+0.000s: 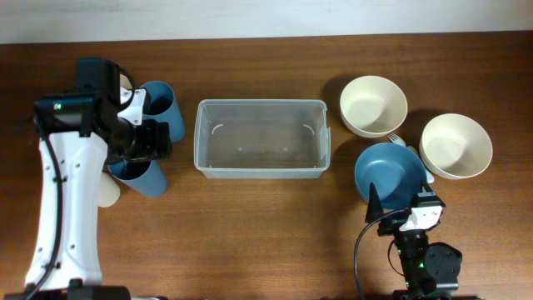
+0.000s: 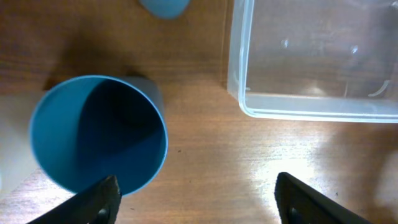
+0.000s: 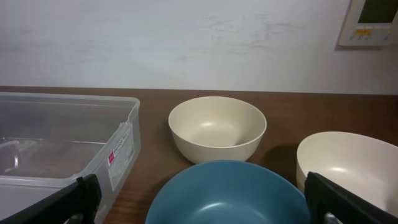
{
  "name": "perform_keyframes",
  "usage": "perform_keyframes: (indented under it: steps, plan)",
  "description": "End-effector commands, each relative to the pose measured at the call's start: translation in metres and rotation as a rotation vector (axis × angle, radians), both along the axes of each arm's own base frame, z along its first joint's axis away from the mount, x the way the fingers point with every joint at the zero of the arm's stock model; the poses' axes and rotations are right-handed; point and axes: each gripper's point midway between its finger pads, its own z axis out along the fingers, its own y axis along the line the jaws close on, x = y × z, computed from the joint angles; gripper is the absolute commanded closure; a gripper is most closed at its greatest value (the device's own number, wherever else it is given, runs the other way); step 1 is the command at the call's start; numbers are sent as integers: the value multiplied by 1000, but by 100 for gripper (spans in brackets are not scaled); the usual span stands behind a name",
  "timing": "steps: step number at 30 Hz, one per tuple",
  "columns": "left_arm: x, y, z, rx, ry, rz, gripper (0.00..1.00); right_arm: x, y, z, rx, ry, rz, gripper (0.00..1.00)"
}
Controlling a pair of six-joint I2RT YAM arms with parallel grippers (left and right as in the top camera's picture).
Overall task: Pack container
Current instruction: 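Grasp the front blue cup rim with the left gripper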
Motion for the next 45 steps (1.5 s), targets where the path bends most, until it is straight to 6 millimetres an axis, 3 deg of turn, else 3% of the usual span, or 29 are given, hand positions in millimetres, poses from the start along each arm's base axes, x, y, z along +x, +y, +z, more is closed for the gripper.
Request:
perform_keyframes:
  steps: [1,6,14,26,30,34,35,37,39,40,45]
  plan:
    - [4,4,-10,11,41,12,23,0,0,-1,3,1,0,1]
    - [1,8,-28,29,124,16,31,0,0,-1,3,1,0,2]
    - [-6,22,-53,106,221,80,31,0,0,-1,3,1,0,1]
    - [1,23,-71,103,212,112,34,0,0,-1,3,1,0,1]
    - [2,23,-83,102,209,113,39,0,0,-1,3,1,0,1]
    - [2,23,-91,101,211,122,51,0,0,-1,3,1,0,1]
    - [2,23,-92,101,210,123,58,0,0,-1,3,1,0,1]
    - [3,23,-92,101,204,123,81,0,0,-1,3,1,0,1]
    - [3,23,-92,101,203,123,94,0,0,-1,3,1,0,1]
    - [3,23,-92,101,203,123,98,0,0,-1,3,1,0,1]
    - [3,23,-92,100,203,125,98,0,0,-1,3,1,0,1]
